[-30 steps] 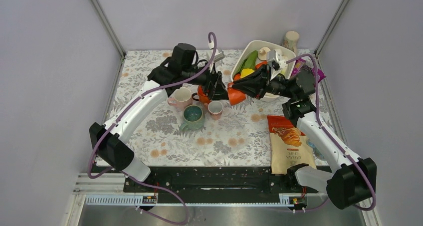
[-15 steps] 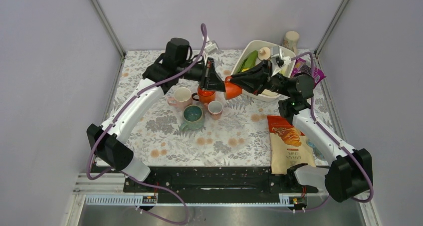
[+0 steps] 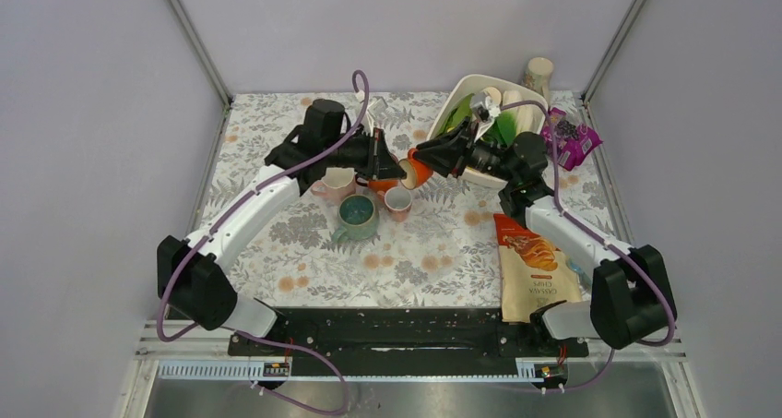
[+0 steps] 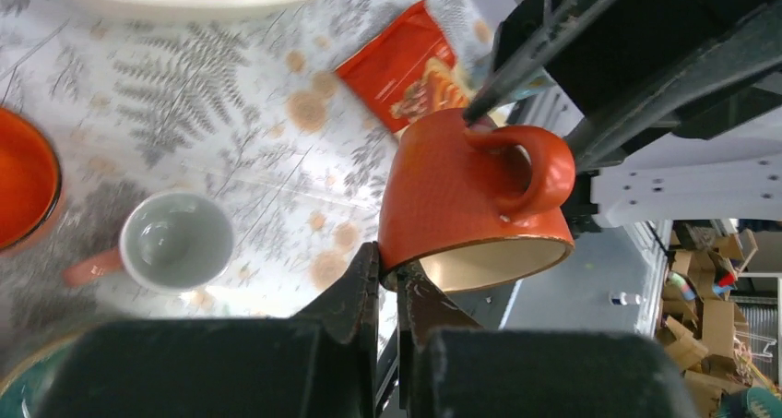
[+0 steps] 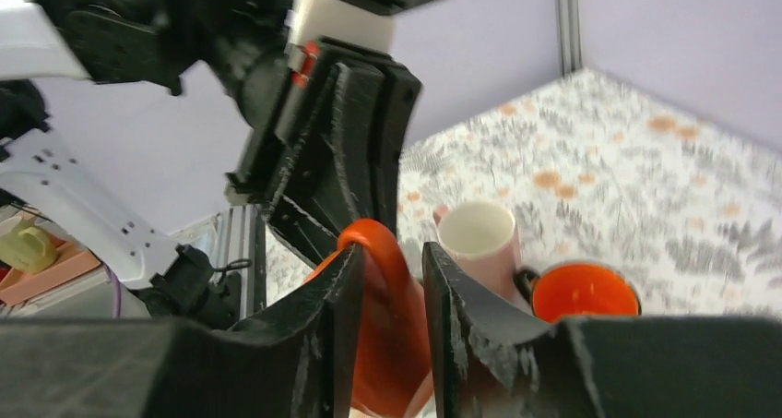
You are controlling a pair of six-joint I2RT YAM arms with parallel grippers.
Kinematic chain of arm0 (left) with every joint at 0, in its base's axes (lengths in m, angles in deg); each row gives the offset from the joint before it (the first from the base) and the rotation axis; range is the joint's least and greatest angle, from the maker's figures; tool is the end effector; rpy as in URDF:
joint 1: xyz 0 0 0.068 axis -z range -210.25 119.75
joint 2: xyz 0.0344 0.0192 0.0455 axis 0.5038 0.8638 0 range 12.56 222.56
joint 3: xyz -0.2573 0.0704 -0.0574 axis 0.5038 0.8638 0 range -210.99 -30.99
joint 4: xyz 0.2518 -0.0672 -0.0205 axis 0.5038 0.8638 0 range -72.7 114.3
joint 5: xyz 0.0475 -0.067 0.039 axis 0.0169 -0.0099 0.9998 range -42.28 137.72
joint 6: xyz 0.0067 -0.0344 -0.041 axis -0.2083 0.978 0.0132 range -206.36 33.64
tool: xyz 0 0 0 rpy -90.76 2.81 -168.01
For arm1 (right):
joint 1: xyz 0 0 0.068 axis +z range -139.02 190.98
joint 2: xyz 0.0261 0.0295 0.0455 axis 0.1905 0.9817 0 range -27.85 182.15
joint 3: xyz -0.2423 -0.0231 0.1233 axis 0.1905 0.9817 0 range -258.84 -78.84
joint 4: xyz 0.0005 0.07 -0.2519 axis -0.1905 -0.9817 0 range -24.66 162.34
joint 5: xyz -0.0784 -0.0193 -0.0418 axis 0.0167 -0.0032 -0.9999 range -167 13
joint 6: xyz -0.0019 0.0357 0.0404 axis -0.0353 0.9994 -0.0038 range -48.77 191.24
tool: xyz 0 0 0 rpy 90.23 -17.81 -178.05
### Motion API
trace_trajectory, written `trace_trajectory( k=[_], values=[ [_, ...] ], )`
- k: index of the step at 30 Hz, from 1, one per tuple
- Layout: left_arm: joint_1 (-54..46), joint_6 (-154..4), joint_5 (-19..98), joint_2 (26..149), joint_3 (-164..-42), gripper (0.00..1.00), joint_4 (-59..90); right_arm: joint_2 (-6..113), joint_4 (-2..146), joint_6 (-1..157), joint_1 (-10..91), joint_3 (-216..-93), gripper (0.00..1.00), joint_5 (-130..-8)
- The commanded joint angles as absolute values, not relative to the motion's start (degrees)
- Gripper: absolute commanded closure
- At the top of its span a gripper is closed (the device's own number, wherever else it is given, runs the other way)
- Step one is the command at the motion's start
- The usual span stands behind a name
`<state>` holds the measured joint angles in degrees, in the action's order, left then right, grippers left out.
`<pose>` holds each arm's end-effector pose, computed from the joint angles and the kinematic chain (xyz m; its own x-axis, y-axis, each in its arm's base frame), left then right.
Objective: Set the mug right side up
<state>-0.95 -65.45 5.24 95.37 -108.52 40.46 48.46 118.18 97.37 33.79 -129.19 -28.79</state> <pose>0.2712 -0.1798 0.3649 -0.7015 0.0918 -0.7067 0.6728 0.4125 -0.6142 0.2624 0.1392 0.3500 -0.1169 0.2693 -0.9559 -0.9502 0.2495 0.1865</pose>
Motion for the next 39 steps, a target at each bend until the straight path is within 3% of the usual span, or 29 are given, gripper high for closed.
trace_trajectory(
  k=[1, 4, 6, 11, 14, 18, 20, 24, 30, 36, 39],
  values=[
    [-0.4, -63.5, 13.1, 94.7, -104.9, 1.0, 33.6, 52.2, 113.8, 94.0, 35.2, -126.2, 0.57, -33.7],
    [-0.8, -63.0, 15.4, 96.4, -103.1, 1.0, 33.4, 53.2, 114.9, 95.0, 35.2, -124.6, 0.46, -33.9],
    [-0.9, -62.6, 16.6, 97.5, -102.4, 1.0, 33.2, 53.2, 112.9, 94.1, 35.2, -125.2, 0.43, -35.2],
    [-0.9, -61.5, 20.1, 99.7, -101.3, 1.0, 33.0, 52.7, 98.2, 90.6, 35.3, -130.0, 0.27, -42.9],
    [-0.9, -61.1, 21.5, 99.8, -100.5, 1.0, 32.5, 51.0, 90.4, 89.2, 35.5, -131.8, 0.07, -50.6],
    [-1.0, -61.0, 22.4, 100.4, -100.5, 1.0, 32.0, 49.7, 85.1, 87.0, 36.7, -133.4, 0.06, -54.7],
    [-0.9, -61.1, 23.5, 100.6, -100.4, 1.0, 32.1, 49.6, 79.8, 86.0, 37.6, -135.3, 0.01, -58.5],
    [-1.0, -60.7, 25.2, 100.2, -100.2, 1.0, 32.0, 46.7, 69.6, 82.7, 42.8, -138.1, 0.01, -73.4],
    [-1.0, -59.7, 27.3, 98.9, -100.8, 1.0, 32.2, 43.4, 63.9, 84.7, 55.3, -138.8, 0.09, -98.6],
    [-1.1, -59.6, 26.9, 98.4, -101.3, 1.0, 32.8, 46.5, 62.4, 86.0, 59.3, -140.4, 0.16, -106.6],
    [-1.1, -59.1, 26.5, 97.8, -101.3, 1.0, 33.2, 50.2, 62.0, 86.0, 59.4, -143.0, 0.16, -104.5]
  ],
)
